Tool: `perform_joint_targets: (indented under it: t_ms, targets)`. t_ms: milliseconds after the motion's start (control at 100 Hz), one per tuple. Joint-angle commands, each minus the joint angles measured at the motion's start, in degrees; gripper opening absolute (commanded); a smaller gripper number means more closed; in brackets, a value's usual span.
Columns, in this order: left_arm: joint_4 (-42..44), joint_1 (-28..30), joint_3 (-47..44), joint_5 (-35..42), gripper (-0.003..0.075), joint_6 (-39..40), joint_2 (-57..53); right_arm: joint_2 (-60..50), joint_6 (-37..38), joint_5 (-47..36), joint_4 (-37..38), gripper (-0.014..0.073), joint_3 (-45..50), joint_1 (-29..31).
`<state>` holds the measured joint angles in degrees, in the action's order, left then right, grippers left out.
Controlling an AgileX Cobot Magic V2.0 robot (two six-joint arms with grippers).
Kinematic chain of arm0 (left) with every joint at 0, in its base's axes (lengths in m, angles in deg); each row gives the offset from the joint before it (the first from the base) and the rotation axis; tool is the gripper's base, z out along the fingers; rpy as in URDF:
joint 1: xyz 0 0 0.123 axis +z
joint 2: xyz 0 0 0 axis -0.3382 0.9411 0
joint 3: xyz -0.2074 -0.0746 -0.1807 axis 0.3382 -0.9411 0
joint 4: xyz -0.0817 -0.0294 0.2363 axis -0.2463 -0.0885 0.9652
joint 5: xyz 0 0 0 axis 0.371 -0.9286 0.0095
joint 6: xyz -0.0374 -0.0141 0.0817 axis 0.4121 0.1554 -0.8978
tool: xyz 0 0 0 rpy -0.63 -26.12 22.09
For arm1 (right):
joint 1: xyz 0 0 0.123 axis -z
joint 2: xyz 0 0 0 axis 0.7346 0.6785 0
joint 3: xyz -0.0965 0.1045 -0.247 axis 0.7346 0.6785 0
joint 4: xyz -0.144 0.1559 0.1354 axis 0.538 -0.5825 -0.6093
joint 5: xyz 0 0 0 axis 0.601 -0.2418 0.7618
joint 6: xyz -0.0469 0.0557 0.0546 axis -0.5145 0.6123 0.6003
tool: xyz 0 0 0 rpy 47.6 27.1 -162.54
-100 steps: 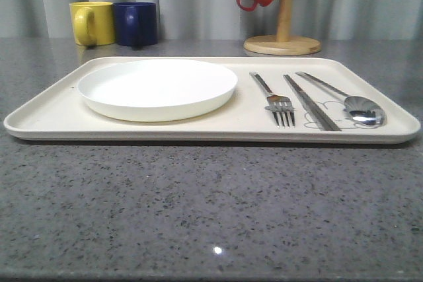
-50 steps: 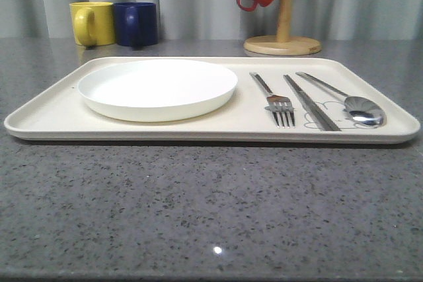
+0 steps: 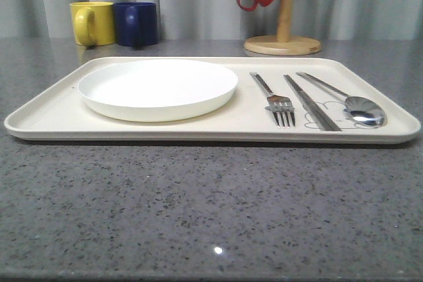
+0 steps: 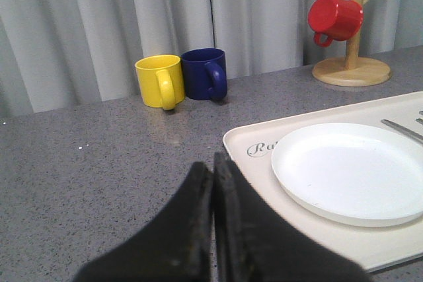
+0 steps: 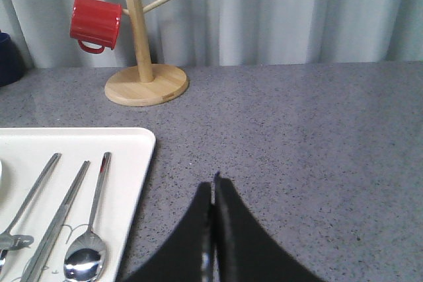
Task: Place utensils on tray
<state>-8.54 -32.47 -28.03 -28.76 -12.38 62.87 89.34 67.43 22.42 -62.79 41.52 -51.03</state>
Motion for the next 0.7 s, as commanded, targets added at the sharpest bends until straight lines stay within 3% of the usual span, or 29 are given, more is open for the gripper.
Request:
perform_joint_targets:
  t_ms: [0, 690]
  targets:
    - [-0.3, -0.2, 1.5, 4.7, -0.0017, 0.6, 0.5, 0.3, -0.5, -3.6, 1.0, -0.0068, -1.5, 0.4]
    - [-0.3, -0.2, 1.5, 4.7, -0.0017, 0.6, 0.5, 0.3, -0.5, -4.2, 0.3, -0.0068, -1.1, 0.4]
